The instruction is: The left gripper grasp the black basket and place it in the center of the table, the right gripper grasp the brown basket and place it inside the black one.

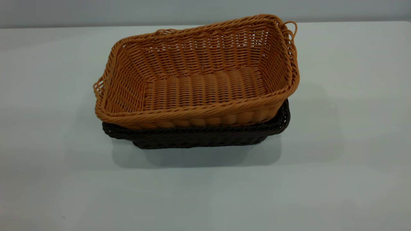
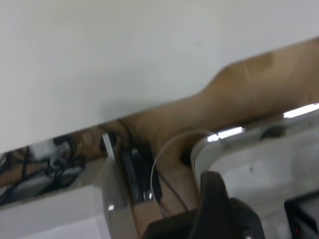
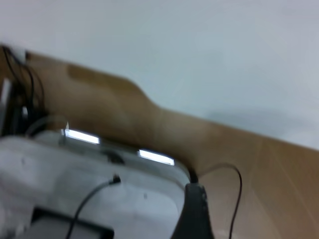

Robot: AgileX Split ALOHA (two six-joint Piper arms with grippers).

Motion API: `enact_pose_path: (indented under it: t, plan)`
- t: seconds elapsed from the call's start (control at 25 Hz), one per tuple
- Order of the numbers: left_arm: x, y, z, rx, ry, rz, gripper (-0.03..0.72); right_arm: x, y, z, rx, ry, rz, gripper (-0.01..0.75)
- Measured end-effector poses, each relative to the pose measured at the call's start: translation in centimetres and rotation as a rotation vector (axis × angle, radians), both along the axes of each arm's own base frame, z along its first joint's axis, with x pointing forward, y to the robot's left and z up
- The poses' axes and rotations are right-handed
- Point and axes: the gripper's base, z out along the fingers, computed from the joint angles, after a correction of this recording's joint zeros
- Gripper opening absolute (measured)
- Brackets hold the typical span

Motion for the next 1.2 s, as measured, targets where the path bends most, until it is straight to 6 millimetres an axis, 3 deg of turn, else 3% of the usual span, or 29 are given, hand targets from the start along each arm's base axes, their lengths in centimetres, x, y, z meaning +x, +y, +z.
enact_pose_path:
  t: [0.16,0.56,0.68,1.2]
  plan:
    - [-1.6,0.7,0.7,-0.025,-0.119,0.063,0.461,-1.8,-0.9,1.1,0.04,-0.149,-0.067,0.533]
    - [-7.9,1.5,1.1,-0.071,-0.527,0.2,0.461,-7.7,-2.1,2.3,0.123,-0.532,-0.096,0.533]
    - [-7.9,1.5,1.1,-0.064,-0.527,0.228,0.461,-8.7,-2.2,2.2,0.134,-0.586,-0.1,0.533]
    - [-7.9,1.3,1.1,-0.05,-0.533,0.288,0.461,-8.7,-2.2,2.2,0.12,-0.586,-0.146,0.533]
